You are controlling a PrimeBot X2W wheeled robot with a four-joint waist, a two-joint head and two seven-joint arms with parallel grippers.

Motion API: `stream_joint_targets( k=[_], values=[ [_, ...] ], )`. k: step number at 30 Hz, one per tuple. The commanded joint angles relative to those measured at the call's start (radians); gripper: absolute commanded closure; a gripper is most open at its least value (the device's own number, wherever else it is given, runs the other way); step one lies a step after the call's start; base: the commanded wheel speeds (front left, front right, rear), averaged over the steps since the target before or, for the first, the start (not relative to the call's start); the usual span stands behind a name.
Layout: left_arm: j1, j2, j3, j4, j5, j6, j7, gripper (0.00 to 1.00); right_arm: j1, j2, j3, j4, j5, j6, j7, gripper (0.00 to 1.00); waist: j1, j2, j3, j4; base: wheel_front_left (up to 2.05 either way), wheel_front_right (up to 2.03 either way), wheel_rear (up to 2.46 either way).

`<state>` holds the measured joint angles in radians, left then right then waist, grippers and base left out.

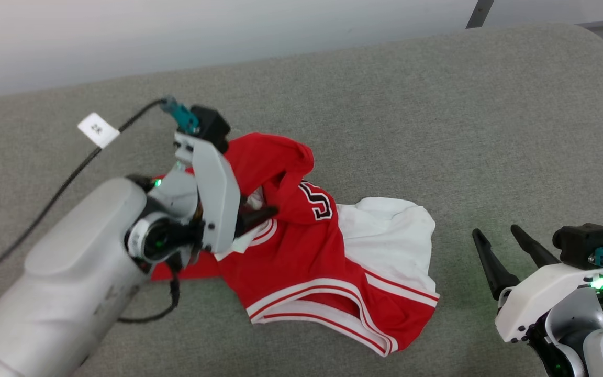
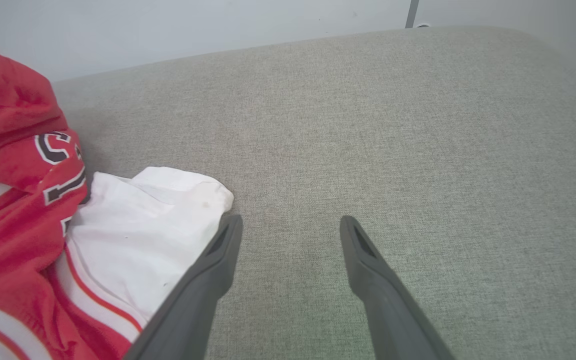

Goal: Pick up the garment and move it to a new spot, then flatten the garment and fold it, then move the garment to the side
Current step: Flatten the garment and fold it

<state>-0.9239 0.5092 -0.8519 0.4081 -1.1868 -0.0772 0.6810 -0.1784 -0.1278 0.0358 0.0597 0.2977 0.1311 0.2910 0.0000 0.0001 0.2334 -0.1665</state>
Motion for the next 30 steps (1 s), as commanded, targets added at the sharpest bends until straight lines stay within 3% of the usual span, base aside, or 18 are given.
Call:
stream_joint_targets(
  k=[1, 11, 17, 22, 23, 24, 25, 30],
  values=[
    [0.03, 0.028, -0.012, -0.037, -0.002, 0.031, 0.032, 0.0, -0.011, -0.006, -0.005, -0.007, -0.006, -0.001, -0.003, 0.0, 0.0, -0.0001, 0.003, 0.002, 0.0, 0.0, 0.0],
    [0.073, 0.136, -0.044, -0.166, 0.058, 0.134, 0.081, 0.0, -0.017, -0.006, -0.004, -0.016, -0.008, -0.001, -0.001, 0.0, 0.0, -0.0001, 0.016, -0.006, 0.0, 0.0, 0.0],
    [0.087, 0.167, -0.056, -0.184, 0.086, 0.158, 0.082, 0.0, -0.014, -0.005, -0.006, -0.013, -0.008, -0.001, 0.001, 0.0, 0.0, -0.0001, 0.017, -0.007, 0.0, 0.0, 0.0],
    [0.097, 0.159, -0.053, -0.184, 0.069, 0.155, 0.084, 0.0, -0.017, -0.006, -0.005, -0.012, -0.005, -0.001, 0.0, 0.0, 0.0, -0.0001, 0.02, -0.005, 0.0, 0.0, 0.0],
    [0.097, 0.156, -0.054, -0.187, 0.067, 0.155, 0.083, 0.1, -0.018, -0.006, -0.004, -0.012, -0.005, -0.001, -0.001, 0.0, 0.0, -0.0001, 0.02, -0.004, 0.0, 0.0, 0.0],
    [0.097, 0.153, -0.05, -0.189, 0.061, 0.155, 0.078, 0.58, -0.018, -0.007, -0.003, -0.011, -0.005, -0.001, -0.002, 0.0, 0.0, -0.0001, 0.02, -0.004, 0.0, 0.0, 0.0],
    [0.096, 0.15, -0.045, -0.189, 0.058, 0.158, 0.074, 1.0, -0.019, -0.008, -0.003, -0.01, -0.005, -0.001, -0.002, 0.0, 0.0, -0.0001, 0.02, -0.003, 0.0, 0.0, 0.0],
    [0.085, 0.151, -0.029, -0.182, 0.047, 0.153, 0.062, 1.0, -0.016, -0.011, -0.006, -0.007, -0.008, -0.001, -0.005, 0.0, 0.0, -0.0001, 0.014, 0.001, 0.0, 0.0, 0.0]
  ],
)
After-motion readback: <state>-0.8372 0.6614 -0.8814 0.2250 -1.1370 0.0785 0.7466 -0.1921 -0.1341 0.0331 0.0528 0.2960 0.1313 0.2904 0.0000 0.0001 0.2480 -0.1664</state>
